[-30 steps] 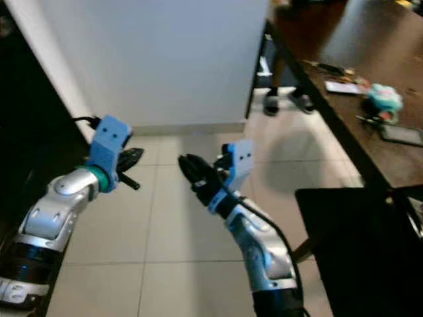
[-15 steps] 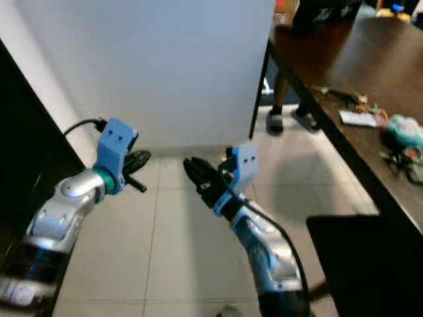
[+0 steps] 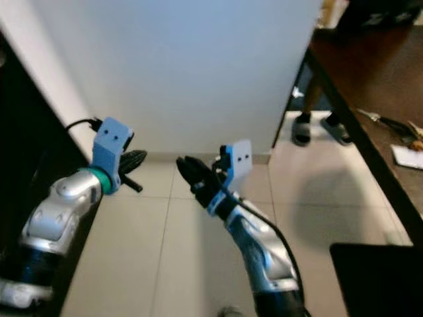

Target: Hang keys on a hook

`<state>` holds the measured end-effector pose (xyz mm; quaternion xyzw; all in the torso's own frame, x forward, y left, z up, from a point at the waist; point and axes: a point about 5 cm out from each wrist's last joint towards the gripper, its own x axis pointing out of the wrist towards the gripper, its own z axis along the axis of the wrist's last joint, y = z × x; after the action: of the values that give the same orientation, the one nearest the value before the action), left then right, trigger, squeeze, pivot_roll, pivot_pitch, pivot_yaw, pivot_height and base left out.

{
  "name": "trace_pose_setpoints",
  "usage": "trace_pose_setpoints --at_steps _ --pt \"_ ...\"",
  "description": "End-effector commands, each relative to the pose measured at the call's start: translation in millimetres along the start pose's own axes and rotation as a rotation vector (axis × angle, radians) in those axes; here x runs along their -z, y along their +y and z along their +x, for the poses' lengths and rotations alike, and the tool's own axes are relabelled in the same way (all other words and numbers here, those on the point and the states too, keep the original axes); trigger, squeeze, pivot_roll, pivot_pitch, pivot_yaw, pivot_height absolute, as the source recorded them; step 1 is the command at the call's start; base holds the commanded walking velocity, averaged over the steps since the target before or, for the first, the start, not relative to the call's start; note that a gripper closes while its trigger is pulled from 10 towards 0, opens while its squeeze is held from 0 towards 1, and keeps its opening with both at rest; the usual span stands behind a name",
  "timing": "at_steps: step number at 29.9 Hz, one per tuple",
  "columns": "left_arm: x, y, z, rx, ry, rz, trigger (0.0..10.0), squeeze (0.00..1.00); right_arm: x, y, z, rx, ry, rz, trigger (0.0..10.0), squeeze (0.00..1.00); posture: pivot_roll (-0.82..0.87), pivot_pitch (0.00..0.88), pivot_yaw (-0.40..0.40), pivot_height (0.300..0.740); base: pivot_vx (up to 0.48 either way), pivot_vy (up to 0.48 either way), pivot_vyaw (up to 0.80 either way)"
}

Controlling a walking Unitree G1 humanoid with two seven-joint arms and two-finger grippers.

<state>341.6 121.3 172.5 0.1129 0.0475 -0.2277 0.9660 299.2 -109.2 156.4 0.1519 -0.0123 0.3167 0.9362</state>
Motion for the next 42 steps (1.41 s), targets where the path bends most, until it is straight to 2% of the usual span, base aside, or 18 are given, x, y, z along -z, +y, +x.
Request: trace_pose_setpoints --at_steps 1,28,42 --pt "10.0 4.6 -4.1 -0.012 0.038 -0.004 10.0 0.0 5.3 7.3 3.0 -0.022 0.012 0.023 10.0 0.0 0.03 0.0 0.161 0.74 0.45 0.0 -0.79" --pt "8.9 5.2 -2.9 -0.005 0.052 -0.007 10.0 0.0 2.6 7.5 5.7 -0.021 0.014 0.021 10.0 0.0 0.04 0.0 0.162 0.74 0.377 0.0 -0.77" --pt "8.0 1.8 -1.1 0.017 0.065 -0.004 10.0 0.0 1.4 7.1 6.6 -0.017 0.015 0.018 10.0 0.0 0.05 0.0 0.162 0.74 0.0 0.0 -0.77"
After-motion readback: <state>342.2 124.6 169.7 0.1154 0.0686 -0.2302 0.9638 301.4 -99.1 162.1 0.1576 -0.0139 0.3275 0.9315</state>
